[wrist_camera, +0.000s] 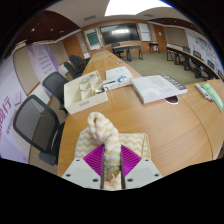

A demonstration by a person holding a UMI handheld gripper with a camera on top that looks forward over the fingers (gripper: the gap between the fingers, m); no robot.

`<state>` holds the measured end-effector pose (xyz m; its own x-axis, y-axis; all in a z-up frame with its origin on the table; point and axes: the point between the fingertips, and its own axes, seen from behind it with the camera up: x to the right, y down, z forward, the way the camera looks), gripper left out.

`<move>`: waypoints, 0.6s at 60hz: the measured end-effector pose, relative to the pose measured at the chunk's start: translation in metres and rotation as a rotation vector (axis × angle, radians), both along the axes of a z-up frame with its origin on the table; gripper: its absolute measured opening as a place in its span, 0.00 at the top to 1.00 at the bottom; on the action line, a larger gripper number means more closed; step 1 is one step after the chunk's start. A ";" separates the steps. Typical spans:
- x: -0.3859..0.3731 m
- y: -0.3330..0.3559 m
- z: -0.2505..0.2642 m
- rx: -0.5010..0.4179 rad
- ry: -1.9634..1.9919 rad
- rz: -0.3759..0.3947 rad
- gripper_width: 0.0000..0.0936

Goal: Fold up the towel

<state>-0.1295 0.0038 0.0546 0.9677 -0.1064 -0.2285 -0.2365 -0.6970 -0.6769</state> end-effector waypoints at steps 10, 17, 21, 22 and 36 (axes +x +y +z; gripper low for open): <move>0.079 -0.009 -0.006 -0.008 -0.161 -0.068 0.21; 0.097 -0.021 0.009 0.004 -0.218 -0.057 0.08; 0.101 -0.030 0.023 0.016 -0.253 -0.043 0.09; 0.100 -0.032 0.027 0.020 -0.261 -0.038 0.09; 0.066 -0.089 0.102 0.102 -0.326 -0.003 0.09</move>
<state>-0.0636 -0.0855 0.1568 0.9913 -0.1017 0.0835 0.0022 -0.6218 -0.7832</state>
